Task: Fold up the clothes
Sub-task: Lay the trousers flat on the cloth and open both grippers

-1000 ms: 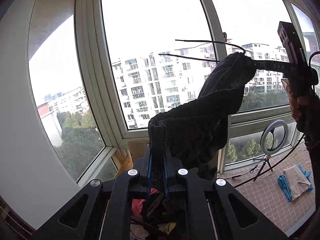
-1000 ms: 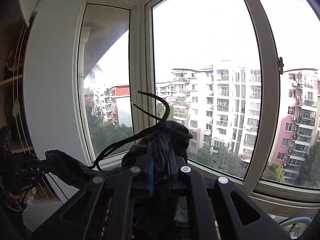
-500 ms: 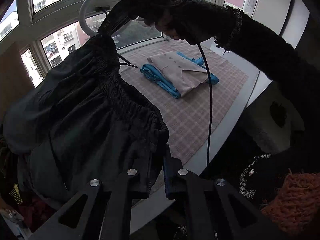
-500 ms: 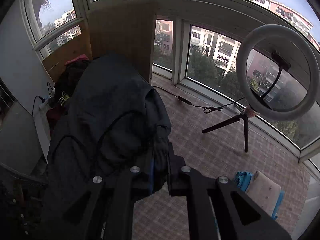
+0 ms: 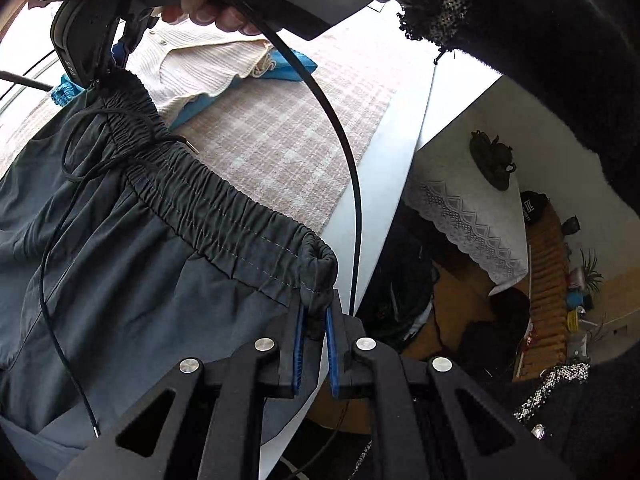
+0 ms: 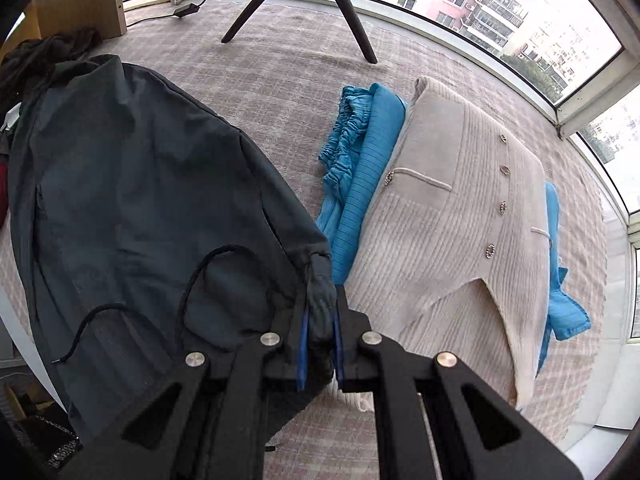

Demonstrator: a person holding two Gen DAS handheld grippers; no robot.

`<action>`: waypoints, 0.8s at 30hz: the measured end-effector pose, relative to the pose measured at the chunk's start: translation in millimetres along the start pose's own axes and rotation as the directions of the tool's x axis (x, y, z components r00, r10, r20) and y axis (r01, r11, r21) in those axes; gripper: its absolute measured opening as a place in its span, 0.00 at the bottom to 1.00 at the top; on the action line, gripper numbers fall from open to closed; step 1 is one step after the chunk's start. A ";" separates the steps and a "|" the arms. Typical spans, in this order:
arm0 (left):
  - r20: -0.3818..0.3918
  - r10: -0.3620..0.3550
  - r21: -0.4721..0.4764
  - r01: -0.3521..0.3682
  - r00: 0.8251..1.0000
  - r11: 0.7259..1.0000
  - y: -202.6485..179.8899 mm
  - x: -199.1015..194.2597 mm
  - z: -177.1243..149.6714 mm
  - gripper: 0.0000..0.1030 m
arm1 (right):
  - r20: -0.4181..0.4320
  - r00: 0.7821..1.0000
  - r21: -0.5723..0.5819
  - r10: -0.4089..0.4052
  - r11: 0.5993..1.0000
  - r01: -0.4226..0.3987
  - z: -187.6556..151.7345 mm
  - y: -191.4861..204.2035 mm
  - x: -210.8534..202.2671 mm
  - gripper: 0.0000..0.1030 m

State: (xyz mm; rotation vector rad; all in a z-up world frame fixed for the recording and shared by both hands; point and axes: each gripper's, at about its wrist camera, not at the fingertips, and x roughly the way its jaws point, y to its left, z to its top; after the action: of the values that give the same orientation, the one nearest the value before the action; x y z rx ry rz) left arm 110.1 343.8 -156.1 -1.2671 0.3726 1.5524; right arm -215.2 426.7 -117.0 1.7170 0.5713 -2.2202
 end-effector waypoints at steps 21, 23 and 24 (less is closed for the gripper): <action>-0.127 0.504 -0.451 -0.502 0.854 0.738 311.0 -255.6 -231.9 0.46 | 0.148 0.967 -0.029 0.208 0.978 -0.206 -22.4 122.8 -79.9 0.59; -0.195 0.573 -0.484 -0.586 0.796 0.650 376.4 -274.6 -259.9 0.47 | 0.109 0.953 -0.035 0.283 0.959 -0.281 -22.3 176.3 -57.5 0.59; -0.217 0.591 -0.492 -0.610 0.777 0.621 406.0 -282.7 -270.0 0.47 | 0.089 0.956 -0.046 0.279 0.960 -0.275 -23.2 198.6 -46.0 0.59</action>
State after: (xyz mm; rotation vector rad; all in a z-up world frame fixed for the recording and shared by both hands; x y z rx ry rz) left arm -122.7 -169.5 -164.7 -1.7161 0.4248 2.3385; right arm -94.8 261.1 -105.3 1.5576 0.3202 -2.0677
